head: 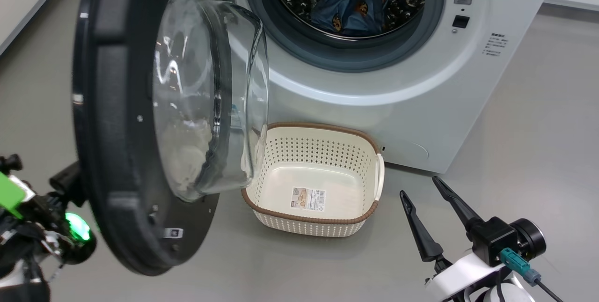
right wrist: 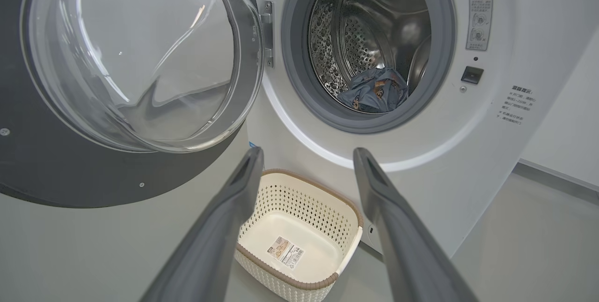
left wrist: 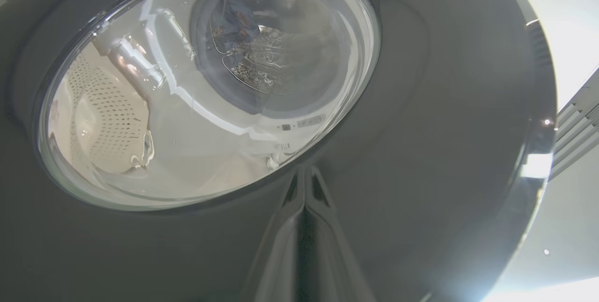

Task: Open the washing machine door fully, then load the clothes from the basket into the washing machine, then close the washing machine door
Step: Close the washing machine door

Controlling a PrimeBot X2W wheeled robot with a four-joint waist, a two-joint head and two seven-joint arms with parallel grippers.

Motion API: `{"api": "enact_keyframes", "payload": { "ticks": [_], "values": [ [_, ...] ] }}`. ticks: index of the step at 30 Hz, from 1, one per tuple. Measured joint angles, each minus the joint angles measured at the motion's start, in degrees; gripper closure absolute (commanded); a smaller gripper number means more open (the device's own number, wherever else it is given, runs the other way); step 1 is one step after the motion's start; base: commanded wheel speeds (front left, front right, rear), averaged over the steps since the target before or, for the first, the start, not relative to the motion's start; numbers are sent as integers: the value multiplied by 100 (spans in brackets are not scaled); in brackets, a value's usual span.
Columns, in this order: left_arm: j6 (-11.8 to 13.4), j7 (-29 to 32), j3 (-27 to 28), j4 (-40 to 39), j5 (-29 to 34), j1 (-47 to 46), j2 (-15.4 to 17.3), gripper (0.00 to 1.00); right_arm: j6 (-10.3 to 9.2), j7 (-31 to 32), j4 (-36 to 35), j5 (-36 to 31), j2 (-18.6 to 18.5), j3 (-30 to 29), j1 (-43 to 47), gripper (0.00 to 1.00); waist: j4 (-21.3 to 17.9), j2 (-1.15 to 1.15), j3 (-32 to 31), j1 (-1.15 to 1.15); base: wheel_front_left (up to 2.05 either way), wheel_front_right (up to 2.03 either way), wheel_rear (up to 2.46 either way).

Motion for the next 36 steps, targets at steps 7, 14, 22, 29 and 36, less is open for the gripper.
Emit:
{"api": "enact_keyframes", "payload": {
  "ticks": [7, 14, 22, 29, 36],
  "values": [
    [4, -24, -391, -801, -16, 335, -647, 100, 0, 0, 9, -1, 98, 22, 19, 0, -225, 0, -70, 0, 0, 0, 0],
    [3, -542, -927, -1327, 105, 456, -737, 100, 0, 0, 14, -1, 109, 69, 29, 0, -569, 0, -111, 0, 0, 0, 0],
    [5, -1214, -1405, -1350, 293, 506, -649, 100, 0, 0, 22, -2, 107, 131, 26, 0, -992, 0, -122, 0, 0, 0, 0],
    [-4, -1905, -1978, -1327, 102, 491, -641, 100, 0, 0, 57, -2, 115, 243, 23, 0, -1412, 0, -127, 0, 0, 0, 0],
    [-108, -2484, -2352, -1158, 71, 452, -630, 100, 0, 0, 71, -2, 105, 266, 16, 0, -1822, 0, -135, 0, 0, 0, 0]
  ]
}}
